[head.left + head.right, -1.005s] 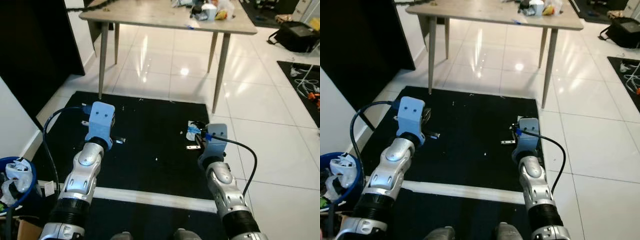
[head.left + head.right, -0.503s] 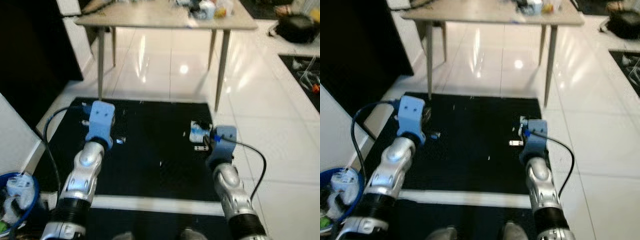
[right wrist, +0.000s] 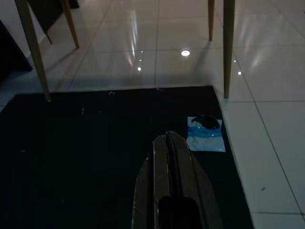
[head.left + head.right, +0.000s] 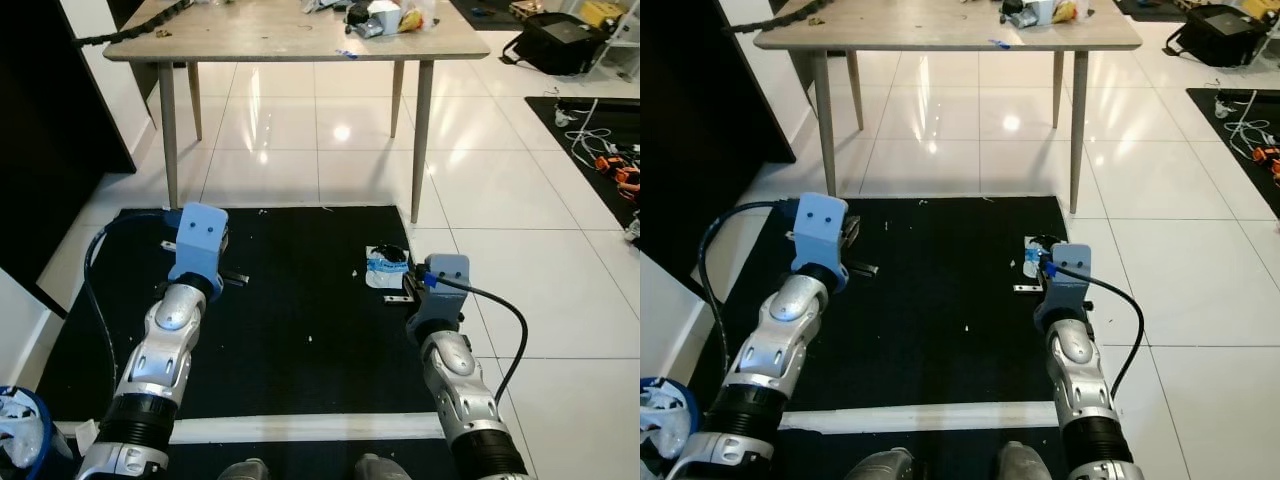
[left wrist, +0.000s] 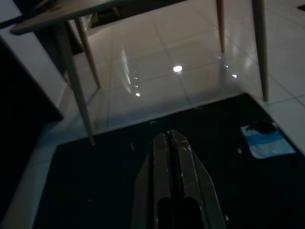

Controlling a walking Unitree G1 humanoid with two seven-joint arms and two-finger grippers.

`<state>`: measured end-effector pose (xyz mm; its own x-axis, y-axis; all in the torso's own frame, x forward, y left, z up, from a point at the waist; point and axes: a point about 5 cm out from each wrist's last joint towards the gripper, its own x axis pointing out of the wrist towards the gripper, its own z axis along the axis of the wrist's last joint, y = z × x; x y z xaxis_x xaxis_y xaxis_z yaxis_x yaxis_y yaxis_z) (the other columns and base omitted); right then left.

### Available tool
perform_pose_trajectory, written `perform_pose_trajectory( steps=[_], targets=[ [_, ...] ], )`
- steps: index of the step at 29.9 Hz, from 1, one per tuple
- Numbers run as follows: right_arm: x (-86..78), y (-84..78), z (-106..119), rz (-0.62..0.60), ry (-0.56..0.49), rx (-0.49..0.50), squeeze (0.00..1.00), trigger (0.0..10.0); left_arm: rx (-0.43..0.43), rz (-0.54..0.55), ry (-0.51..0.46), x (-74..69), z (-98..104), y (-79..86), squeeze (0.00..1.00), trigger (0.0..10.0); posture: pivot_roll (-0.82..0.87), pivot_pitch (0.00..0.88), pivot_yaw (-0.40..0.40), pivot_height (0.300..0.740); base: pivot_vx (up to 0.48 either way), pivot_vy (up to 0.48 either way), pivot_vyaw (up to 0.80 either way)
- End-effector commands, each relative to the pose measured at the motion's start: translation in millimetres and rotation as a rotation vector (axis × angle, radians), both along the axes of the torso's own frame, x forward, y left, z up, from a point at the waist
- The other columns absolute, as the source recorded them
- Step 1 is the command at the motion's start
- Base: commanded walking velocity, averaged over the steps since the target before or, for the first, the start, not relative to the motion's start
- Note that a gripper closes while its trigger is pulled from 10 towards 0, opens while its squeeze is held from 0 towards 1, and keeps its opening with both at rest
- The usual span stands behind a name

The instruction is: Picking trash to rubbish bin

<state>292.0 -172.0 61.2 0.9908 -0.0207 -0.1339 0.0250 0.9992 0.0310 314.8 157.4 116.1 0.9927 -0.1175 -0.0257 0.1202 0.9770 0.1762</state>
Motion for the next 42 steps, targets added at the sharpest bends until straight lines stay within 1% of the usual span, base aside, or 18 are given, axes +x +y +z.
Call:
perform_pose_trajectory(
  steps=[1, 11, 16, 25, 42],
  targets=[
    [0.0, 1.2, 0.2, 0.001, -0.002, 0.002, 0.0, 10.0, 0.007, -0.002, 0.01, -0.3, -1.4, -0.1, 0.0, 10.0, -0.01, 0.037, 0.032, 0.74, 0.274, 0.0, 0.0],
    [0.6, 1.6, -0.8, -0.011, 0.003, 0.013, 0.0, 10.0, 0.01, -0.006, 0.01, -0.3, -0.4, -0.9, 0.0, 10.0, 0.01, 0.032, 0.037, 0.74, 0.276, 0.0, 0.0],
    [1.7, 1.6, -0.7, -0.019, 0.006, 0.025, 0.0, 10.0, 0.013, -0.006, 0.011, 0.1, -0.3, 0.7, 0.0, 10.0, 0.0, 0.039, 0.041, 0.74, 0.276, 0.0, -0.73],
    [1.1, 0.9, 1.1, -0.015, -0.005, 0.012, 0.0, 10.0, 0.014, -0.002, 0.016, -0.1, -2.0, 0.9, 0.0, 10.0, -0.01, 0.038, 0.037, 0.74, 0.273, 0.0, 0.0],
    [1.1, -0.1, 2.4, -0.009, -0.011, 0.018, 0.0, 10.0, 0.006, -0.004, 0.02, -0.8, -3.3, -1.6, 0.0, 10.0, -0.01, 0.045, 0.038, 0.74, 0.275, 0.0, 0.0]
  ],
)
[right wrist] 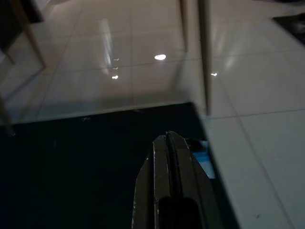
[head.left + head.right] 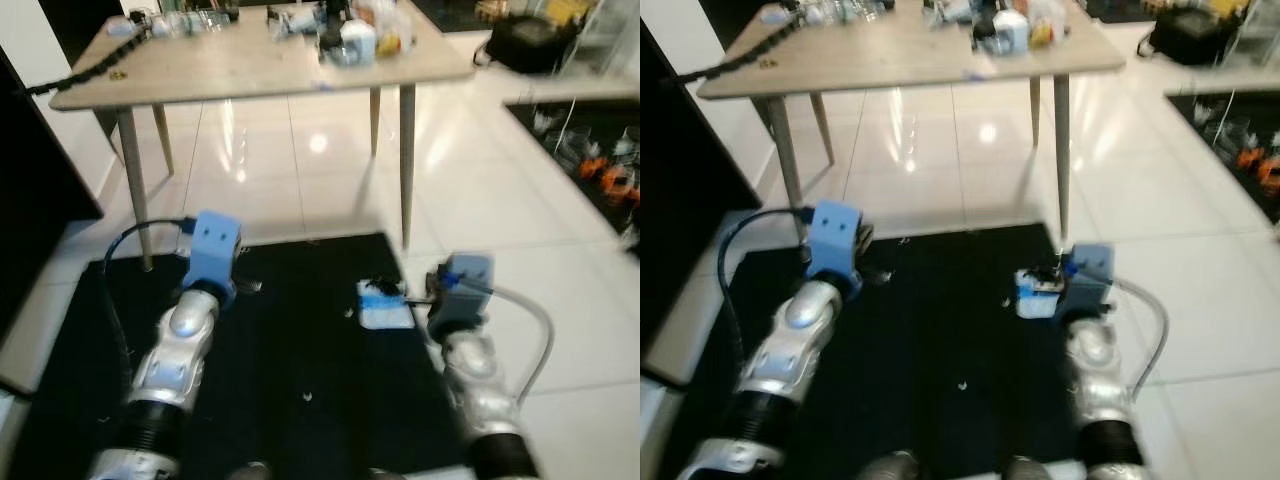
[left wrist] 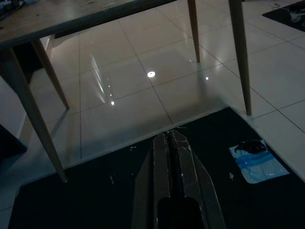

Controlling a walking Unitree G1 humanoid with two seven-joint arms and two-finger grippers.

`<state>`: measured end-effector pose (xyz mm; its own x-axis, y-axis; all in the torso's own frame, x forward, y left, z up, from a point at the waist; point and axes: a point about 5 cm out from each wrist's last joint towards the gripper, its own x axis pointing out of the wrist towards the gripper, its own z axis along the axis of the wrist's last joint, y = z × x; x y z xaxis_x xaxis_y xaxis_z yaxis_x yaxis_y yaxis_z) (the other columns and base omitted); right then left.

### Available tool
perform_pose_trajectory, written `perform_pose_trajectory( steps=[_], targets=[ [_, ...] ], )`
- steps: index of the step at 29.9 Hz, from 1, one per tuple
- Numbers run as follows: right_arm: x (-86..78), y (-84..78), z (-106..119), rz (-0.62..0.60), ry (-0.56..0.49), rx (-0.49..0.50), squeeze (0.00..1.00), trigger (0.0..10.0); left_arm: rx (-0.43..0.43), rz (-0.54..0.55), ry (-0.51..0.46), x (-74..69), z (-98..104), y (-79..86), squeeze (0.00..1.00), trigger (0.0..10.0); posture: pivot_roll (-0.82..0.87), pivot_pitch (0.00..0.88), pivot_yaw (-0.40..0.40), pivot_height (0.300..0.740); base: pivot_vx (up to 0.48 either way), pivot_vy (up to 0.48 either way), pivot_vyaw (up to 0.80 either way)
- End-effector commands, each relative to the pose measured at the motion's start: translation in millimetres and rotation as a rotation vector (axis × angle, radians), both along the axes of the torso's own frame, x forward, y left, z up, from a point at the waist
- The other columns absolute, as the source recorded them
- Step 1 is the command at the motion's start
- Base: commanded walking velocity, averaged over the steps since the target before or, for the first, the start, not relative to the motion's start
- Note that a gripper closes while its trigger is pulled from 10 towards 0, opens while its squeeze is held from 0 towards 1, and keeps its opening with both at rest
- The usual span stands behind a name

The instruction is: Picking trash to rubbish bin

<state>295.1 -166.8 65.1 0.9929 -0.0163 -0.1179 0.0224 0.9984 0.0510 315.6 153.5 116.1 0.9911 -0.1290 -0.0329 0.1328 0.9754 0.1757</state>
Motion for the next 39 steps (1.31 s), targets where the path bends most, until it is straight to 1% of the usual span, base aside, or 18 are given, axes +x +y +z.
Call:
perform_pose_trajectory(
  steps=[1, 18, 23, 29, 32, 39],
  targets=[
    [-2.2, -5.0, -1.5, -0.007, 0.006, 0.004, 0.0, 10.0, 0.005, 0.008, 0.013, -1.6, -3.3, 2.2, 0.0, 10.0, -0.01, 0.045, 0.038, 0.74, 0.274, 0.0, 0.0],
    [0.0, -4.5, 3.5, -0.001, -0.016, -0.01, 0.0, 10.0, 0.001, 0.015, 0.004, 0.3, -0.1, 3.3, 0.0, 10.0, -0.01, 0.046, 0.038, 0.74, 0.276, 0.0, 0.0],
    [1.8, -4.7, 7.9, 0.005, -0.042, -0.033, 0.0, 10.0, -0.004, 0.014, -0.002, 2.2, 2.5, 2.1, 0.0, 10.0, -0.01, 0.04, 0.041, 0.74, 0.275, 0.0, 0.0],
    [2.8, -4.6, 9.1, 0.002, -0.052, -0.032, 0.0, 10.0, -0.005, 0.012, -0.004, 3.0, 3.0, 1.7, 0.0, 10.0, -0.01, 0.032, 0.041, 0.74, 0.276, 0.0, 0.65],
    [4.0, -6.4, 8.7, -0.021, -0.045, -0.007, 0.0, 10.0, -0.006, 0.015, -0.007, 4.1, 3.9, 2.5, 0.0, 10.0, -0.01, 0.034, 0.04, 0.74, 0.275, 0.0, 0.0],
    [6.2, -7.6, 10.2, -0.029, -0.051, -0.004, 0.0, 10.0, -0.007, 0.018, -0.009, 6.0, 5.1, 2.0, 0.0, 10.0, -0.01, 0.039, 0.041, 0.74, 0.274, 0.0, 0.0]
  ],
)
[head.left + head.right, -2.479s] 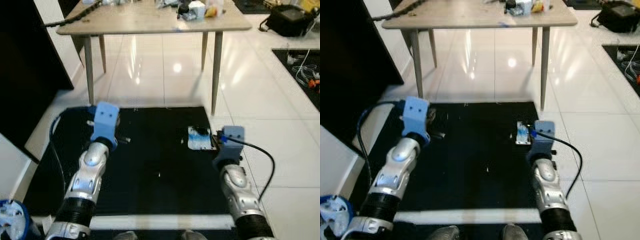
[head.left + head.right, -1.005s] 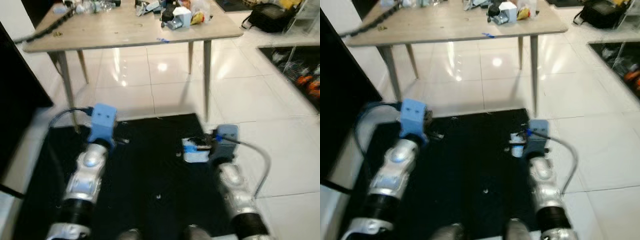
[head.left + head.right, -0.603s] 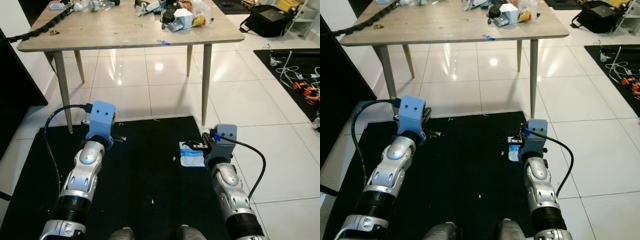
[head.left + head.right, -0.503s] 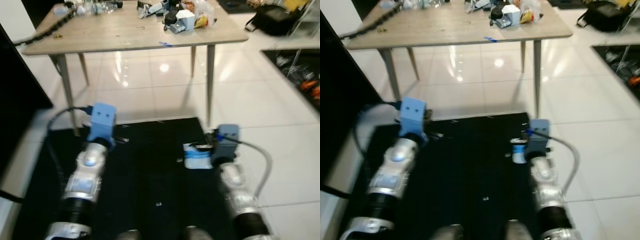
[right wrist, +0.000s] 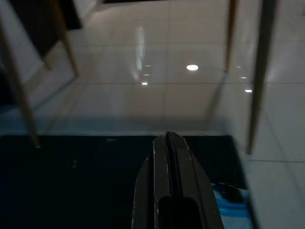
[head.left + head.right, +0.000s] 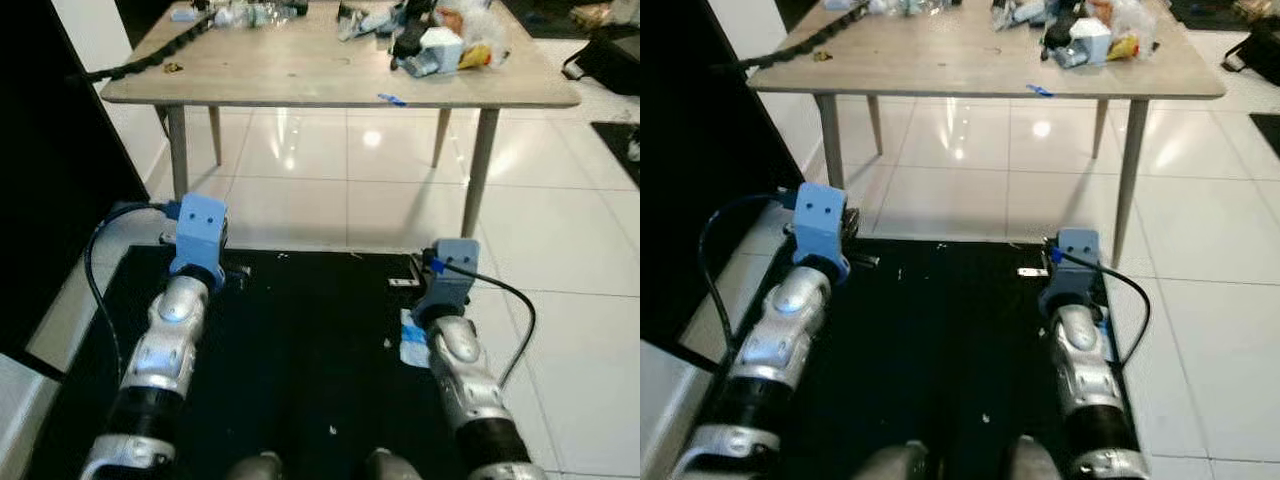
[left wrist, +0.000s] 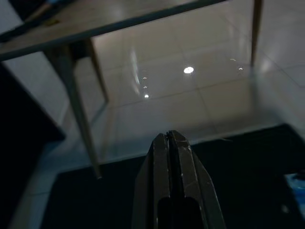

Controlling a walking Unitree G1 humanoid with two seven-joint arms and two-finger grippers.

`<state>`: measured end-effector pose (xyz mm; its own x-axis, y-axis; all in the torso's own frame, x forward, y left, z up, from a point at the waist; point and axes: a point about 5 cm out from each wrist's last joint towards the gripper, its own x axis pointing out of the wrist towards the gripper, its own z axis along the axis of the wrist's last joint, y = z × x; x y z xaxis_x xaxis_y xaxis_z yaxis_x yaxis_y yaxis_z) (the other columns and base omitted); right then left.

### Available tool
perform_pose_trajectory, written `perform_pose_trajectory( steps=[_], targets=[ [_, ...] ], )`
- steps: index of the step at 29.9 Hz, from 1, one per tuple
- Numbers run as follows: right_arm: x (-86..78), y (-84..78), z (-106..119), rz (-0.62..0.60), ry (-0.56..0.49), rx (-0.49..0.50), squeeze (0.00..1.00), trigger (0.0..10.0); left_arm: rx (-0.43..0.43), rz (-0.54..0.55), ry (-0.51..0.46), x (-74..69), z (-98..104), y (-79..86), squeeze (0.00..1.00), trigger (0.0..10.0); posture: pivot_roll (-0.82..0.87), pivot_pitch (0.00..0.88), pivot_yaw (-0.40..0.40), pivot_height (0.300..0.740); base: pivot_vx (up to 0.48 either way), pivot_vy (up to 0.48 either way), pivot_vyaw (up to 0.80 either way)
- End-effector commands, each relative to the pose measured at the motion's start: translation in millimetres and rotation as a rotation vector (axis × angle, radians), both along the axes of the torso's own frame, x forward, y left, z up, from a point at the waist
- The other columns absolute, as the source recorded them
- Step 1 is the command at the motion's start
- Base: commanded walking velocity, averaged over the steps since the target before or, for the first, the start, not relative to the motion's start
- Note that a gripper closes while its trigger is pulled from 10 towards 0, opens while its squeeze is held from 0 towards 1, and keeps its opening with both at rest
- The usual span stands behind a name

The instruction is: Picking trash to rubbish bin

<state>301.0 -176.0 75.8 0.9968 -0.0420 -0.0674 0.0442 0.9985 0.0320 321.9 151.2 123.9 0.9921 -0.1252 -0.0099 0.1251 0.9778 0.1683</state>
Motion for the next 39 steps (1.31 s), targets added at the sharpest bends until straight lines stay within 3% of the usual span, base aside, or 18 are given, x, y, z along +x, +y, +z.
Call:
perform_pose_trajectory(
  steps=[1, 12, 39],
  targets=[
    [0.3, 1.6, -0.4, -0.006, -0.002, 0.017, 0.0, 10.0, 0.003, 0.013, 0.012, -0.4, -2.8, 4.1, 0.0, 10.0, -0.01, 0.039, 0.041, 0.74, 0.277, 0.0, 0.0],
    [1.0, 2.1, 2.0, -0.008, -0.016, 0.016, 0.0, 10.0, -0.001, 0.008, 0.007, 1.0, -1.5, 2.5, 0.0, 10.0, -0.01, 0.036, 0.043, 0.74, 0.275, 0.0, 0.0],
    [15.6, 7.1, 36.9, -0.015, -0.156, 0.024, 0.0, 10.0, -0.023, -0.009, -0.045, 7.0, 16.0, -4.5, 0.0, 10.0, -0.01, 0.047, 0.045, 0.74, 0.275, 0.0, 0.0]
  ],
)
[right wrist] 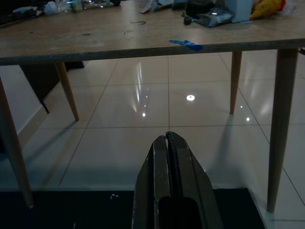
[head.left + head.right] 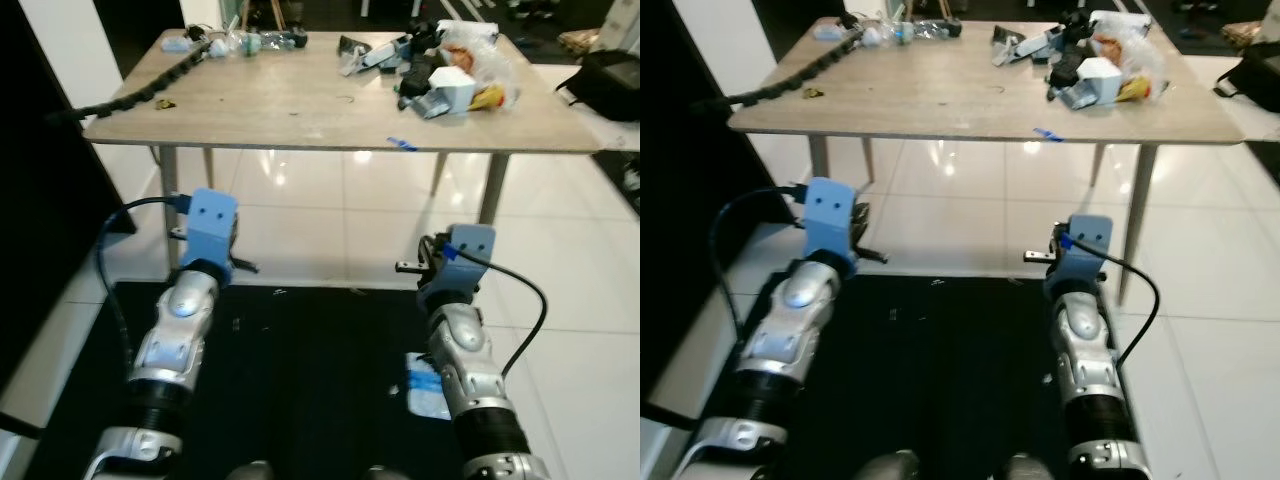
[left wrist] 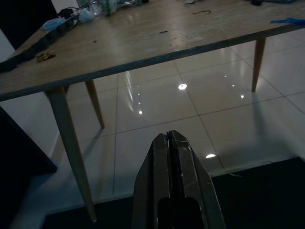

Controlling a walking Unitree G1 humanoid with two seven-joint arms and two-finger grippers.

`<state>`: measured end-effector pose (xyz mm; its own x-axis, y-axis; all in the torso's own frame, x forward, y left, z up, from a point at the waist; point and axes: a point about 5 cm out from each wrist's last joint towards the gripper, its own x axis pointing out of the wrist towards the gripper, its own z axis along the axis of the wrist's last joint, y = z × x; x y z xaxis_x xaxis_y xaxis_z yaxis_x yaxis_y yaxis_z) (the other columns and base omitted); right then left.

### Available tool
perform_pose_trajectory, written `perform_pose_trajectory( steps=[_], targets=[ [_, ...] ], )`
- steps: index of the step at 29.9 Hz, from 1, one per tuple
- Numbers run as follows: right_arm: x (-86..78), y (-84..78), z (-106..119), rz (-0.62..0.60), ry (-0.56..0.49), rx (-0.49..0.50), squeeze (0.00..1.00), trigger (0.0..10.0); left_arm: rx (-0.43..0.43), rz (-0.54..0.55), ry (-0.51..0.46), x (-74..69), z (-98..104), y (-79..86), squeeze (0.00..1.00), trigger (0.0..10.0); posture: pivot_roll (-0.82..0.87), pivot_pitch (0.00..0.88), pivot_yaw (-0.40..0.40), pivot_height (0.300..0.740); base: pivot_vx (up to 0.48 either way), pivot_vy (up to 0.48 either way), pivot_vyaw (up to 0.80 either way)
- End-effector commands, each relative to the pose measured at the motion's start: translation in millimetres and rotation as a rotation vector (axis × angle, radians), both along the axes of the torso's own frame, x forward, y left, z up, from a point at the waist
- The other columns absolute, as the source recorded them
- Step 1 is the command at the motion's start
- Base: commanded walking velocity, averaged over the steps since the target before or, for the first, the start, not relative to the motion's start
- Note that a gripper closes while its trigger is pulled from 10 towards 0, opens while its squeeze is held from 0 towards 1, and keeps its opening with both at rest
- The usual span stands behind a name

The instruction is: Picking trash to rubbish bin

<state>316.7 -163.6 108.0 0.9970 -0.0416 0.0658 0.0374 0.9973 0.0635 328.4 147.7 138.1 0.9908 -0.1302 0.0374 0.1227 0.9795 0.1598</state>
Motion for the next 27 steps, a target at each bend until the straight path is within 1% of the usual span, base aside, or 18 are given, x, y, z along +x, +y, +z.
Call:
perform_pose_trajectory(
  steps=[1, 6, 15, 21, 26, 27],
  targets=[
    [0.0, -8.2, 6.4, -0.03, -0.03, 0.005, 0.0, 10.0, -0.013, -0.009, -0.002, 0.6, 2.8, -2.7, 0.0, 10.0, -0.01, 0.047, 0.046, 0.74, 0.274, 0.0, 0.0],
    [-0.2, -10.6, 7.3, -0.041, -0.034, 0.016, 0.0, 10.0, -0.018, -0.015, -0.002, 0.3, 3.2, -4.8, 0.0, 10.0, -0.02, 0.05, 0.049, 0.74, 0.274, 0.0, 0.0],
    [0.9, -8.6, 8.7, -0.043, -0.036, 0.027, 0.0, 10.0, -0.016, -0.014, -0.003, 1.7, 4.3, -3.9, 0.0, 10.0, -0.01, 0.058, 0.051, 0.74, 0.275, 0.0, 0.0],
    [1.5, -12.4, 11.0, -0.058, -0.039, 0.035, 0.0, 10.0, -0.019, -0.029, -0.004, 1.9, 6.1, -7.1, 0.0, 10.0, -0.02, 0.063, 0.053, 0.74, 0.274, 0.0, 0.0],
    [0.6, -18.7, 12.2, -0.075, -0.038, 0.028, 0.0, 10.0, -0.018, -0.034, -0.004, 0.5, 5.4, -8.6, 0.0, 10.0, -0.02, 0.068, 0.053, 0.74, 0.275, 0.0, -0.77],
    [0.6, -19.5, 13.0, -0.074, -0.043, 0.022, 0.0, 10.0, -0.019, -0.033, -0.003, 0.5, 5.4, -8.7, 0.0, 10.0, -0.02, 0.069, 0.053, 0.74, 0.274, 0.0, 0.0]
  ],
)
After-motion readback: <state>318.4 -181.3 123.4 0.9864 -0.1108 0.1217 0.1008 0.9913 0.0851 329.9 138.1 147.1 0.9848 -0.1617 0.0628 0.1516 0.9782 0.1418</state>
